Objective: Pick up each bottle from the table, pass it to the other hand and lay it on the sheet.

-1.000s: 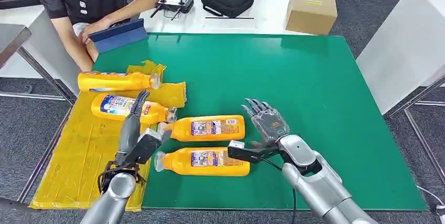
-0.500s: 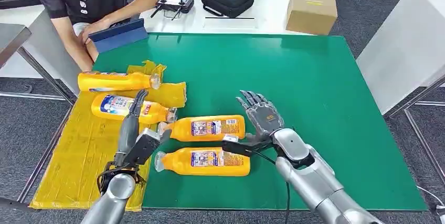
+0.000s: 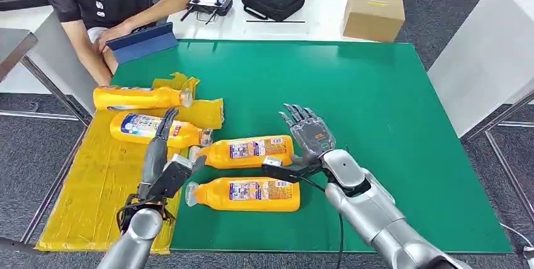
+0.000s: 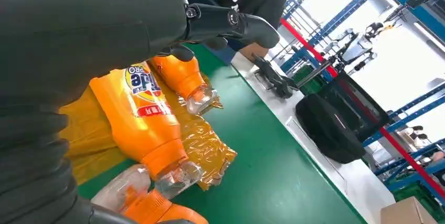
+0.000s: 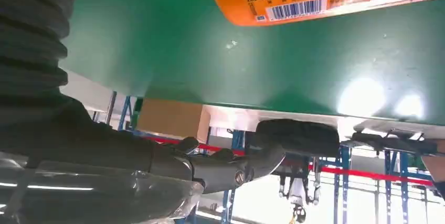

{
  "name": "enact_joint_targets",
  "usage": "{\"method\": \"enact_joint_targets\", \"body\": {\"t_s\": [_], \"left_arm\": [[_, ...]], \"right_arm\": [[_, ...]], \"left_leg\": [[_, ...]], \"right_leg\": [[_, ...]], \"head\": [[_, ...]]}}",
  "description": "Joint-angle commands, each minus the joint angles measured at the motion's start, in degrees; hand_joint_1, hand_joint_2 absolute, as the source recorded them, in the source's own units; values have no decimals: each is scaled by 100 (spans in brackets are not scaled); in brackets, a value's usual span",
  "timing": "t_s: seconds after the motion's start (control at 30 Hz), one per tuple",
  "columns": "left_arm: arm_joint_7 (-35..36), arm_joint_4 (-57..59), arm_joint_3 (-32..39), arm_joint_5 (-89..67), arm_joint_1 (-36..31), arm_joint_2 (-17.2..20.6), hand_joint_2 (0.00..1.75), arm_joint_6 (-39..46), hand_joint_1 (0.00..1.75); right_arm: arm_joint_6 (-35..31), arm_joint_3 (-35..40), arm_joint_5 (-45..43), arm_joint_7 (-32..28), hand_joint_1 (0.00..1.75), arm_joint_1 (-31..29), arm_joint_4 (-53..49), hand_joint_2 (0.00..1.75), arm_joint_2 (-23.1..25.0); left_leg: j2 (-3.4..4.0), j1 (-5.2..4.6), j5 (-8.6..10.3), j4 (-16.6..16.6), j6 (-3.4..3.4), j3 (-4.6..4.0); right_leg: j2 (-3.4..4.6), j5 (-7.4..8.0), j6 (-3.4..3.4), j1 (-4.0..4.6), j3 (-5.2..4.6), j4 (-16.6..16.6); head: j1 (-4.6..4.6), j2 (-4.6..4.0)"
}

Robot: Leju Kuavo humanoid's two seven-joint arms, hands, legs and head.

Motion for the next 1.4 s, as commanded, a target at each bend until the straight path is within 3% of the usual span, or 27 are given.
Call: {"method": "enact_joint_targets", "body": {"t_s": [0.03,0.23,0.8,1.1,1.2,1.4], "left_arm": [[12,179,-21,13,-104,15,175,-6,0],[-6,173,-38,106,-135,32,175,-1,0],[-5,183,-116,194,-191,13,175,-55,0],[-48,156,-164,274,-244,8,175,-21,0],[-50,131,-185,284,-265,-9,175,-22,0],[-43,53,-217,287,-212,-14,175,-36,0]], "right_arm": [[-16,209,-12,-47,0,-499,1016,175,389],[11,299,-259,-221,0,-672,1446,175,658],[197,359,-602,-299,0,-670,1404,175,675],[376,449,-783,-337,0,-853,1693,175,765],[473,431,-878,-324,0,-927,1882,175,818],[546,395,-938,-274,0,-1052,2183,175,925]], "left_leg": [[11,4,-6,-1,-15,14],[14,5,-9,-1,-20,20],[5,8,-15,5,-31,31],[6,7,-13,4,-26,25],[17,14,-38,14,-54,65],[6,11,-20,6,-35,43]], "right_leg": [[9,-2,-9,4,12,-3],[12,-4,-12,4,16,-2],[1,-14,-19,7,31,2],[3,-11,-16,6,24,1],[11,-32,-34,13,64,6],[1,-18,-22,10,45,-1]], "head": [[-2,0],[-2,0],[0,0],[0,0],[-2,0],[-2,0]]}}
